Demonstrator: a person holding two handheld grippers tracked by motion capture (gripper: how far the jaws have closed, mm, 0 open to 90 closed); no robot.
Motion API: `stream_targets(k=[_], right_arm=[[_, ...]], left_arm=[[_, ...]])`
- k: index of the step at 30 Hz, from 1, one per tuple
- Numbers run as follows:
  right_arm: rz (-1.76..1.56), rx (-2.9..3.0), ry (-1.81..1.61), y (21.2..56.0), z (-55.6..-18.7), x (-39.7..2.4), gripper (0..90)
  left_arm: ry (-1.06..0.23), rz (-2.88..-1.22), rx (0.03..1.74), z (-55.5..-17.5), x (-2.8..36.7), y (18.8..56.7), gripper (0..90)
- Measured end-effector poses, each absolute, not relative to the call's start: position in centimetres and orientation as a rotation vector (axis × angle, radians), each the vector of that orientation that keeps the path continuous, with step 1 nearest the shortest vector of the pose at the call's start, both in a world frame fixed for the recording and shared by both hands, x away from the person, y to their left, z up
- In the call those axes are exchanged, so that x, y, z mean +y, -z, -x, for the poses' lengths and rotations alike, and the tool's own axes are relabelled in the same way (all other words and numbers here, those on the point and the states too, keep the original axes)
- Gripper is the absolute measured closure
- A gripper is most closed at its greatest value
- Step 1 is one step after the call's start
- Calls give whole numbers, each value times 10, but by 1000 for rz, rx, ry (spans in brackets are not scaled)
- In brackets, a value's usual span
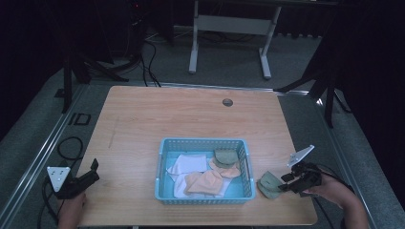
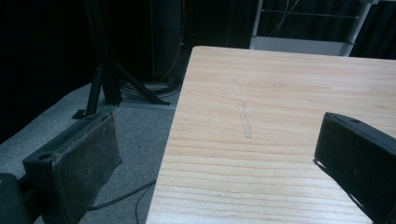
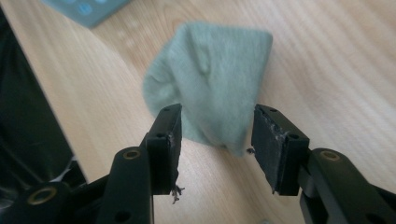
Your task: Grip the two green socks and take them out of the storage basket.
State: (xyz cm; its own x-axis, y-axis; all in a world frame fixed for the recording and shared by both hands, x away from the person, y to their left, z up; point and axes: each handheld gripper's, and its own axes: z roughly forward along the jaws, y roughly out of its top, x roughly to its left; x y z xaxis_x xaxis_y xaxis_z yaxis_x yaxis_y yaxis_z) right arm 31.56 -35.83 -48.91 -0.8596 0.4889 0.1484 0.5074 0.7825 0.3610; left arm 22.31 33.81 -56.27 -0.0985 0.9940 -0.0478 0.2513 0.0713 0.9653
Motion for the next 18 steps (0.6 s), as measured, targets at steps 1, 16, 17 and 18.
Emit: stream_targets(k=[1, 16, 17, 18], right_arm=[[814, -2931, 613, 484, -316, -358, 495], [672, -3012, 657, 440, -337, -313, 486], [654, -3019, 656, 437, -339, -306, 487], [641, -3025, 657, 435, -341, -302, 487]], left_arm=[[-1099, -1305, 1495, -223, 338, 563, 5], [-1095, -1305, 1494, -223, 338, 563, 5], [-1094, -1305, 1495, -223, 338, 563, 5], [-1094, -1305, 1495, -223, 338, 563, 5]])
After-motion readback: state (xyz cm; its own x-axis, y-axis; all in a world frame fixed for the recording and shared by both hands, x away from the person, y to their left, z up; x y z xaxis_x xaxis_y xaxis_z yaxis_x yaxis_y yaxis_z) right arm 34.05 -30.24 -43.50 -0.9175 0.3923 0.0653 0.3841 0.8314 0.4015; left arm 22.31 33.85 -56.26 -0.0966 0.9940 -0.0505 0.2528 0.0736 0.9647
